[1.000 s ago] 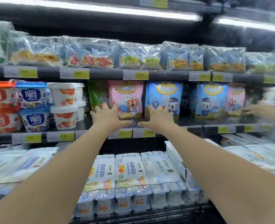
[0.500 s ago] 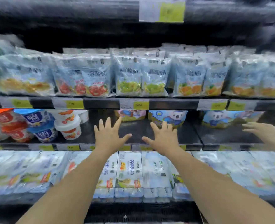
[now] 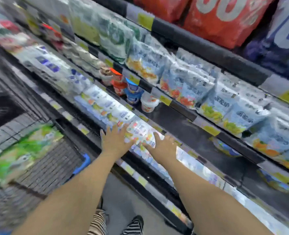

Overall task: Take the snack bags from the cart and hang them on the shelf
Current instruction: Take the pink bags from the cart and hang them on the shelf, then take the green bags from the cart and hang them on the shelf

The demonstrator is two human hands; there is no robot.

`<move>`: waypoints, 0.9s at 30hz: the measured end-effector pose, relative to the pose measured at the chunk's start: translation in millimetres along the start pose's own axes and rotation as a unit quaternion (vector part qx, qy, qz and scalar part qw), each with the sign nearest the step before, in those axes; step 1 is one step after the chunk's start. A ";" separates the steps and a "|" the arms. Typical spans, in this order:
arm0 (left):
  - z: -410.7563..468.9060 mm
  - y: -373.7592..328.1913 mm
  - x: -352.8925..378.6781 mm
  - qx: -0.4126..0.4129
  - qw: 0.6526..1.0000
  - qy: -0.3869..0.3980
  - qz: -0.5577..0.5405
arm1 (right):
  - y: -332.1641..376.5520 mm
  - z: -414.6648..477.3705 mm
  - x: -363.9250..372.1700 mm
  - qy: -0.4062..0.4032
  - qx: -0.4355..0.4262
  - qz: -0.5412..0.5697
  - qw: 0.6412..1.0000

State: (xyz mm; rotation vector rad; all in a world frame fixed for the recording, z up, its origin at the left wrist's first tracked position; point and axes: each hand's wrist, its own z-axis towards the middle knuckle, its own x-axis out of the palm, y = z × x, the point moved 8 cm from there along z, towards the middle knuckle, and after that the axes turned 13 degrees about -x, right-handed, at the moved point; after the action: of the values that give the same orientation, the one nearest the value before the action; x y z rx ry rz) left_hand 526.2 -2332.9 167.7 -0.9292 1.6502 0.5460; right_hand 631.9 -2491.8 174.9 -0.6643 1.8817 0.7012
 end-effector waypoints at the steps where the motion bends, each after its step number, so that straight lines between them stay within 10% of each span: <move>1: 2.4 32.1 2.2 -0.032 0.999 0.004 0.009 | 25.1 11.5 3.1 0.007 -0.027 0.000 1.000; 17: 47.9 453.8 67.4 -0.410 0.907 0.047 -0.087 | 448.9 164.9 100.2 0.093 -0.427 -0.132 0.890; 27: 103.1 574.6 172.0 -0.490 0.845 0.120 -0.177 | 538.7 293.2 259.9 0.247 -0.353 -0.185 0.883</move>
State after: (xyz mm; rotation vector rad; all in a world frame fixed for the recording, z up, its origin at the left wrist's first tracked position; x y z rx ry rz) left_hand 111.4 -1969.5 -89.6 -2.0729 1.3011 1.0793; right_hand 331.8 -1950.1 -70.5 -1.7602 1.8265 1.0359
